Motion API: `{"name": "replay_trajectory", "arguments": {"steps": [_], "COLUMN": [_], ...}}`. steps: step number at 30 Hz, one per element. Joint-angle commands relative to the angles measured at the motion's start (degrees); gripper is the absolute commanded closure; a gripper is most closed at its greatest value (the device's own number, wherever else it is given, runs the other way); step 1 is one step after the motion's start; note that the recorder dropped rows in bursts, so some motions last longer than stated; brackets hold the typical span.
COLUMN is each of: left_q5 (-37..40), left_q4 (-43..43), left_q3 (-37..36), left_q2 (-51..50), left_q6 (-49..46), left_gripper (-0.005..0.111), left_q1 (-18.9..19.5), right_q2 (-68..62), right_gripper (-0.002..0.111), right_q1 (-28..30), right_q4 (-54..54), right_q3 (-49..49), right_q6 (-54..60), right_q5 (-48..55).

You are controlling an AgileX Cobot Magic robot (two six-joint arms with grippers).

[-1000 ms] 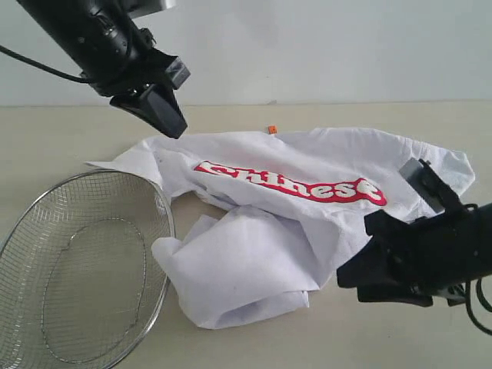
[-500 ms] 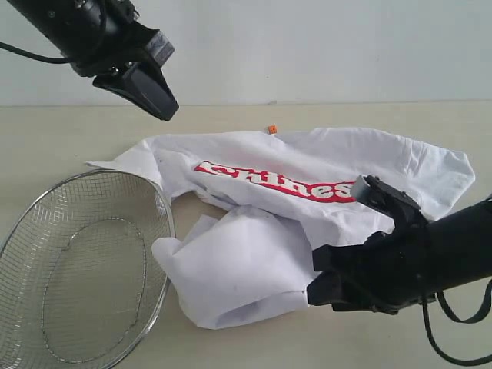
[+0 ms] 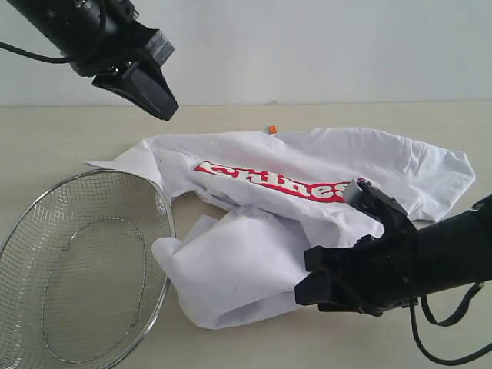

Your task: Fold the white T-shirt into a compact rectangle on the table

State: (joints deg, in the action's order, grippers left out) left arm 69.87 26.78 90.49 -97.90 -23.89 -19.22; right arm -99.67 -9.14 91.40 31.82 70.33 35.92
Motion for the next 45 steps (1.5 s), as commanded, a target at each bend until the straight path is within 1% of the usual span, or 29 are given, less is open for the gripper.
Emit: {"name": "replay_trajectory", "arguments": {"steps": [1, 2, 6, 7, 12, 24, 35, 37, 39, 42, 45], "left_q5": [0.09, 0.09, 0.09, 0.09, 0.09, 0.09, 0.09, 0.09, 0.09, 0.09, 0.09], "left_q4": [0.36, 0.36, 0.36, 0.36, 0.36, 0.36, 1.26, 1.26, 1.26, 1.26, 1.26], "left_q3": [-0.24, -0.24, -0.24, -0.24, -0.24, -0.24, -0.24, -0.24, -0.24, -0.24, -0.24], "left_q2": [0.5, 0.5, 0.5, 0.5, 0.5, 0.5, 0.49, 0.49, 0.49, 0.49, 0.49], "left_q6": [-0.26, -0.26, -0.26, -0.26, -0.26, -0.26, -0.26, -0.26, -0.26, -0.26, -0.26], "left_gripper": [0.102, 0.102, 0.102, 0.102, 0.102, 0.102, 0.102, 0.102, 0.102, 0.102, 0.102], "left_q1": [-0.1, -0.1, -0.1, -0.1, -0.1, -0.1, -0.1, -0.1, -0.1, -0.1, -0.1], "right_q2": [-1.3, -1.53, -2.72, -2.89, -2.99, -2.99, -2.99, -2.99, -2.99, -2.99, -2.99], "right_gripper": [0.072, 0.07, 0.05, 0.05, 0.055, 0.055, 0.055, 0.055, 0.06, 0.071, 0.072], "right_q1": [-0.2, -0.2, -0.2, -0.2, -0.2, -0.2, -0.2, -0.87, -2.2, -4.27, -4.83], "right_q4": [0.99, 1.13, 2.1, 2.2, 3.18, 3.41, 4.11, 4.37, 4.78, 5.71, 5.71], "right_q3": [-0.28, -0.28, -0.28, -0.28, -0.28, -0.28, -0.28, -0.28, -0.28, -0.28, -0.28], "right_q6": [2.68, 2.78, 3.72, 3.83, 4.87, 5.5, 5.67, 5.57, 5.57, 5.92, 5.77], "right_q5": [0.03, 0.03, -0.3, -0.27, -0.27, -0.36, 1.62, 1.52, 0.82, -1.52, -4.79]}}
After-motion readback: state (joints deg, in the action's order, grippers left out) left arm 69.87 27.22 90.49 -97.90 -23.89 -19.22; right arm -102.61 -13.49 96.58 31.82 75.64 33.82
